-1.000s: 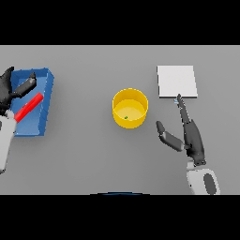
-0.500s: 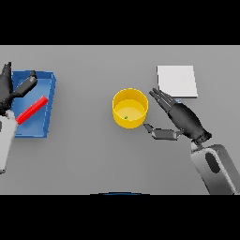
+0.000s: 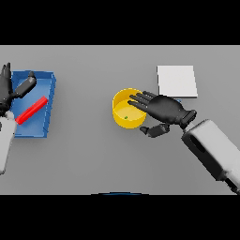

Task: Pick up the red beaker and tilt it to pour out 1 green nut into yellow bowl. Pick up the yellow bowl and place it on the metallic measuring scale.

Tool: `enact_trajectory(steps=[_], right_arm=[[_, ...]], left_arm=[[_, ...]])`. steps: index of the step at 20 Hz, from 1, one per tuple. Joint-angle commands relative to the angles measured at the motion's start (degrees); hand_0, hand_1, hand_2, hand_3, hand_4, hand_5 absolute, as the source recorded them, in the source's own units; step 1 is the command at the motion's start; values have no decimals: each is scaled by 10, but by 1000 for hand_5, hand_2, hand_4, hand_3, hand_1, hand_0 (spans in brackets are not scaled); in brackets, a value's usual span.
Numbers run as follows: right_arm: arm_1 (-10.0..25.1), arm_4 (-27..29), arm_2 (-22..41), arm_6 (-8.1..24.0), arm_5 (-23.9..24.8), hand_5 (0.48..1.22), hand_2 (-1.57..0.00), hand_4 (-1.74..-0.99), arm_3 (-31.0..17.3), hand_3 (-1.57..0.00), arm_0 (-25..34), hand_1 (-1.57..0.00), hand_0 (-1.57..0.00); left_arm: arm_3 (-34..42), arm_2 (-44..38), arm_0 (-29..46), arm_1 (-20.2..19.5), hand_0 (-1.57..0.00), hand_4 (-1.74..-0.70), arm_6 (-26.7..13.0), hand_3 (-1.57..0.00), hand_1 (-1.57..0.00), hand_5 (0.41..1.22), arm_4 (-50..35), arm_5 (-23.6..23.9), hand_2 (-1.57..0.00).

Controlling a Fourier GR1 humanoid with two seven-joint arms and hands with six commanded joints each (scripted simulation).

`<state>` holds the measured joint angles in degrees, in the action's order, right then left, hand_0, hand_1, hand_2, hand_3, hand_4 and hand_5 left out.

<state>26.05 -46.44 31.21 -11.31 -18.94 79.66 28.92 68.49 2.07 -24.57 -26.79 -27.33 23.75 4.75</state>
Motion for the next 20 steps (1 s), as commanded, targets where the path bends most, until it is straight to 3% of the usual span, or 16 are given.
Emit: enact_trajectory(steps=[1,5,10,20], right_arm=[[-6,-9,14,-3,-6,711,1,-1215,-11,1,8,1,1],[-16,-23,41,-17,-35,722,1,-1221,-64,1,48,1,1],[-47,-38,69,-13,-56,733,1,-1250,-115,1,97,1,1],[-69,-45,88,-4,-94,749,-3,-1282,-180,-28,133,1,1]], left_arm=[[10,2,2,-2,0,-745,-7,0,0,704,1,-2,0],[10,-2,0,-5,0,-747,-9,1,0,701,-1,-3,0],[9,-3,10,-11,1,-741,4,1,1,699,0,-1,1],[6,-6,6,-11,1,-744,3,1,1,697,-5,-5,1]])
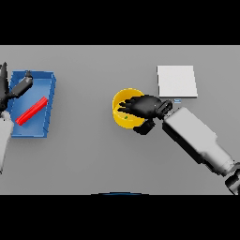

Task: Pick up the red beaker and tilt it to pour out 1 green nut into yellow bowl. Pick up the yellow bowl and place it on the metallic measuring scale.

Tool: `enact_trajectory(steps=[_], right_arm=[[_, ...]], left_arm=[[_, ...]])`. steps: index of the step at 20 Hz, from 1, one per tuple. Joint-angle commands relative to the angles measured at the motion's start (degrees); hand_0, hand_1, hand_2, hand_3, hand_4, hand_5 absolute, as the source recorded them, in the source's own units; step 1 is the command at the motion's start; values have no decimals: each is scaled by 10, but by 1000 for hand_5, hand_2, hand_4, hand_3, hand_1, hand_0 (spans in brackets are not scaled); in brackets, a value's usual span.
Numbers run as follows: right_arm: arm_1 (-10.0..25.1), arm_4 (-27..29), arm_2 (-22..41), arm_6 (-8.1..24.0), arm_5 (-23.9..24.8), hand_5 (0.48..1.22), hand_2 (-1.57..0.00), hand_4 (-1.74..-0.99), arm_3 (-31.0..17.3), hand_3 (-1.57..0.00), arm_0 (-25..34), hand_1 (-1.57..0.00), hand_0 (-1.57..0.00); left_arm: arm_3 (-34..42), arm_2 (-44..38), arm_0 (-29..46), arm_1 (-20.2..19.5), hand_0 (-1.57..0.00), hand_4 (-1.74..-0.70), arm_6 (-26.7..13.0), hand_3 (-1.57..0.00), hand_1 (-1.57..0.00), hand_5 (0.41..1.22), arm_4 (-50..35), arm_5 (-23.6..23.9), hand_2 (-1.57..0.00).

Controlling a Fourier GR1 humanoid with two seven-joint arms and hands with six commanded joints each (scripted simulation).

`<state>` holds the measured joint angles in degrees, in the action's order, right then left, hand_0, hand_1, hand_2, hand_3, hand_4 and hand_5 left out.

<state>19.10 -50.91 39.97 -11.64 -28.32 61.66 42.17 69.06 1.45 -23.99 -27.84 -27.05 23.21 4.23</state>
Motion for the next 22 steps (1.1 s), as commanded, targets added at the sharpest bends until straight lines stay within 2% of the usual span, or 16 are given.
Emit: enact_trajectory(steps=[1,4,5,7,8,10,11,13,15,18,20,21,22], right_arm=[[-6,1,1,4,-1,753,-9,-1285,-4,-47,-1,1,1],[-10,12,-9,30,-29,805,-71,-1302,-5,-141,-1,-36,-26],[-9,10,-6,29,-29,839,-147,-1321,-5,-182,-1,-135,-161],[-7,10,-2,12,-20,976,-614,-1394,-5,-309,-7,-652,-669],[-4,14,-4,7,-25,1025,-806,-1463,-2,-399,-8,-836,-849],[0,20,-2,9,-41,1096,-1081,-1557,7,-706,-9,-1100,-1109],[4,23,-2,-2,-48,1121,-1133,-1594,3,-871,-5,-1195,-1201],[2,27,-1,10,-54,1157,-1205,-1647,7,-1120,-5,-1330,-1334],[4,28,2,7,-47,1180,-1253,-1681,5,-1269,-3,-1417,-1420],[7,38,-1,7,-30,1200,-1286,-1710,9,-1386,-11,-1492,-1493],[15,40,-2,-2,-33,1208,-1298,-1721,17,-1396,-6,-1520,-1521],[13,41,-3,8,-36,1210,-1306,-1725,25,-1405,-4,-1531,-1531],[19,44,-5,-1,-39,1212,-1330,-1728,28,-1376,-3,-1539,-1539]], left_arm=[[-8,1,0,1,1,-744,0,1,1,697,2,0,1],[-2,-2,1,-1,1,-750,1,1,1,701,-1,1,1],[-4,0,1,1,1,-752,-3,1,1,701,3,5,1],[-10,-3,-4,-4,1,-755,4,1,1,703,3,6,1],[-6,-1,0,-2,1,-755,6,1,1,704,3,4,1],[-12,0,-5,-1,1,-756,5,1,1,701,6,7,1],[-5,2,4,-2,1,-754,12,1,1,700,7,7,1],[-11,3,-3,1,1,-750,8,1,1,695,7,7,1],[-9,0,-6,-6,1,-742,4,1,1,690,7,3,1],[1,3,0,-3,1,-736,2,1,1,688,7,2,1],[4,5,3,-3,1,-732,1,1,1,685,7,0,1],[2,3,2,-7,1,-731,1,1,1,685,6,-3,1],[0,1,2,-9,1,-730,5,1,1,687,7,-1,1]])
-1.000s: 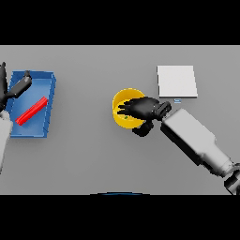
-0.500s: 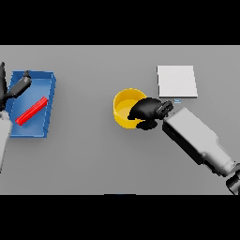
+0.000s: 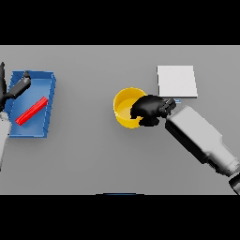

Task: Pick up the red beaker and tilt it to pour out 1 green nut into yellow bowl. Pick up the yellow bowl and place it on the metallic measuring scale.

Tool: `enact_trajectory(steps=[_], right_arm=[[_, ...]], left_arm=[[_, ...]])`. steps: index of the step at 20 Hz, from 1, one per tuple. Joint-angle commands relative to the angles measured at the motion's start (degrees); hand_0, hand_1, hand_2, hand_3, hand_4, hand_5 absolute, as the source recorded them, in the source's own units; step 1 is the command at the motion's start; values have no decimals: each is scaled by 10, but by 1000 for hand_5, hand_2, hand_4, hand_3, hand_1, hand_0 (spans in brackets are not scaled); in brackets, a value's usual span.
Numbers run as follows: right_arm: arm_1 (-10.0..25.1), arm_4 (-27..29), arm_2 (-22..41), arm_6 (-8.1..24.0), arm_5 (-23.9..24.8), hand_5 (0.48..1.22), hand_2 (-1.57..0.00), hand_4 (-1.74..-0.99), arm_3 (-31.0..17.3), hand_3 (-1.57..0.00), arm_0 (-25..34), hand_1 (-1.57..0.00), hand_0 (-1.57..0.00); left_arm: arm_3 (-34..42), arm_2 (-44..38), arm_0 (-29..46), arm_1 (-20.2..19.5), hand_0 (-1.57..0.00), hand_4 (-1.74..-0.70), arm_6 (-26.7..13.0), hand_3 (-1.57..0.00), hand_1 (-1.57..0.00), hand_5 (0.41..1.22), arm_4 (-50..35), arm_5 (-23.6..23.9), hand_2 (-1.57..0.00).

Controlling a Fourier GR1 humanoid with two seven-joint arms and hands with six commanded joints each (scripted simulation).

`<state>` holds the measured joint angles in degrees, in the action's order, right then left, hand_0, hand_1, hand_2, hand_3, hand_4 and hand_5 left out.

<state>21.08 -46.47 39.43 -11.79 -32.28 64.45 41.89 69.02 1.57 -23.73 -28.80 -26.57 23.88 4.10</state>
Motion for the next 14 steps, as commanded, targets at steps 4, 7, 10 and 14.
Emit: enact_trajectory(steps=[4,7,10,14], right_arm=[[12,9,-19,36,-23,1217,-1404,-1736,33,-1266,9,-1558,-1558],[37,16,-37,43,-31,1219,-1414,-1738,71,-1257,10,-1564,-1564],[34,21,-53,63,-28,1220,-1436,-1740,77,-1266,18,-1568,-1568],[40,29,-81,74,-25,1220,-1472,-1740,54,-1309,39,-1570,-1570]], left_arm=[[-13,-1,-12,2,1,-735,0,1,1,690,0,0,1],[-3,-3,-7,-5,1,-738,7,1,1,696,-2,-3,1],[-8,1,-15,0,1,-736,6,1,1,697,0,-2,1],[-8,-1,-12,-2,1,-741,3,1,1,702,1,-1,1]])
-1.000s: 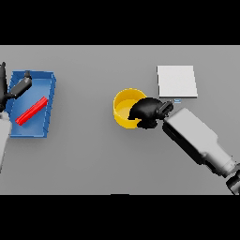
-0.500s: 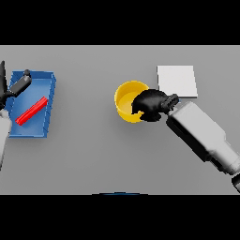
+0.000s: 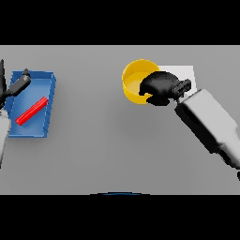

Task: Pick up the red beaker and tilt it to pour out 1 green nut into yellow bowl. Pick up the yellow bowl and place it on the metallic measuring scale.

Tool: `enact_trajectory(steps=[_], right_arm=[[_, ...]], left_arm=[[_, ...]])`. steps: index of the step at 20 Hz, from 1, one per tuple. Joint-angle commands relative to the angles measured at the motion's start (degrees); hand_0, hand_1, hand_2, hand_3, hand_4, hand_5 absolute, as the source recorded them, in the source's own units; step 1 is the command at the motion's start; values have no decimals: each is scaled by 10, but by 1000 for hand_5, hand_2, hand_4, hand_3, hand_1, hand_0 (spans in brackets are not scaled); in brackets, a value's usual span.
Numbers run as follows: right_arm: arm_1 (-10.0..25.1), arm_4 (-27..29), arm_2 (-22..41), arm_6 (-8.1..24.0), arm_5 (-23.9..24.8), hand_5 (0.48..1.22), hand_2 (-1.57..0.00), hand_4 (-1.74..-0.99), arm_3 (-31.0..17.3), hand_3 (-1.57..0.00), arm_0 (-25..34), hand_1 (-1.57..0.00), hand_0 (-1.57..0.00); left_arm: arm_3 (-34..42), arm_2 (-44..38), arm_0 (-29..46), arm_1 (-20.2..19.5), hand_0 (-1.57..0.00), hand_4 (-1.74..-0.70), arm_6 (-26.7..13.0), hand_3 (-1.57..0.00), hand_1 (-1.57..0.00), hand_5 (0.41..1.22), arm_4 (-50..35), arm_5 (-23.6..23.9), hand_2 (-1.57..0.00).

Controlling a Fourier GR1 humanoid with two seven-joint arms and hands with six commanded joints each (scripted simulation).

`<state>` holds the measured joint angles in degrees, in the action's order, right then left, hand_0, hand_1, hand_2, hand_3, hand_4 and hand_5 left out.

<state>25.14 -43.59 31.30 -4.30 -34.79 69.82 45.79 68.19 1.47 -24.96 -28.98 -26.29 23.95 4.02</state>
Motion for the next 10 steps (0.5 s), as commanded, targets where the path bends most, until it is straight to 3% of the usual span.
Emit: enact_trajectory(steps=[1,4,5,7,10], right_arm=[[10,0,-5,-10,6,1220,-1482,-1741,-4,-1283,-2,-1570,-1570],[30,-5,-28,-19,32,1221,-1516,-1741,-40,-1227,15,-1570,-1570],[30,-9,-36,-6,44,1221,-1527,-1741,-54,-1219,20,-1571,-1571],[40,-16,-43,-28,67,1221,-1540,-1741,-94,-1198,25,-1571,-1571],[46,-14,-62,-34,87,1221,-1501,-1741,-138,-1175,37,-1571,-1571]], left_arm=[[4,-1,3,-2,1,-742,2,1,1,704,1,2,1],[19,0,7,-2,1,-744,-9,1,1,710,-3,-6,1],[19,-1,4,-2,1,-744,-14,1,1,708,-4,-7,1],[20,0,5,-2,1,-741,-16,1,1,706,-2,-7,1],[17,1,9,0,1,-734,-15,1,1,697,-2,-7,1]])
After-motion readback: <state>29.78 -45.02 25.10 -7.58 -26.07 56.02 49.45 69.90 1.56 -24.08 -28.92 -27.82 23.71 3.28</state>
